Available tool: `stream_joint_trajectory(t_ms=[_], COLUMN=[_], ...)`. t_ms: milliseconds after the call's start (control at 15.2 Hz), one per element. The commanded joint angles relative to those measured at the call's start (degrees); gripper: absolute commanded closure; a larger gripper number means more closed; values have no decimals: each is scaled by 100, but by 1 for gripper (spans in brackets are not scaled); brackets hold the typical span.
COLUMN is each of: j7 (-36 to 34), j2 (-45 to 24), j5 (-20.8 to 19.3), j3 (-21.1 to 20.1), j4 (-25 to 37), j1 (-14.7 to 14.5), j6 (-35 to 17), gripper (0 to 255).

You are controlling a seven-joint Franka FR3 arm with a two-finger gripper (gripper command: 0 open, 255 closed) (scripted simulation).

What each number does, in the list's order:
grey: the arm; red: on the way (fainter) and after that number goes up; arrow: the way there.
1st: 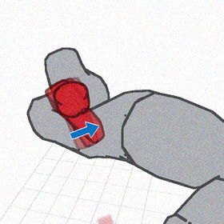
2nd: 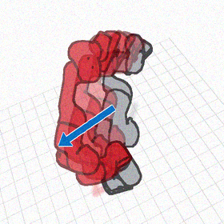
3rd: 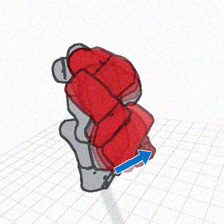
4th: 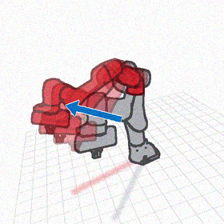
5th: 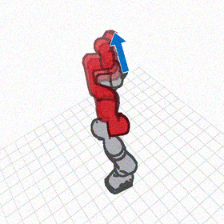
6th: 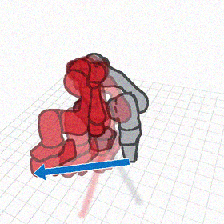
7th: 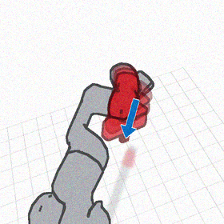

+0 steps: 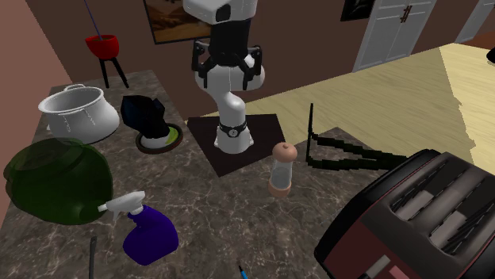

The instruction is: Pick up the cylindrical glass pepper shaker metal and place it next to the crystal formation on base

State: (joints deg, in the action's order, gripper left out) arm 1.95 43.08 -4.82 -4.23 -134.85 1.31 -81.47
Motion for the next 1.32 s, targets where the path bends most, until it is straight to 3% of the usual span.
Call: stream_joint_trajectory(t_ms=[0, 858, 1254], j7=[0, -711, -883], j2=[0, -983, -1544], j5=[0, 1087, 1347], j3=[0, -788, -1071], j4=[0, -903, -1071], j1=[0, -602, -775], j6=[0, -2312, -3204], gripper=[0, 0, 0])
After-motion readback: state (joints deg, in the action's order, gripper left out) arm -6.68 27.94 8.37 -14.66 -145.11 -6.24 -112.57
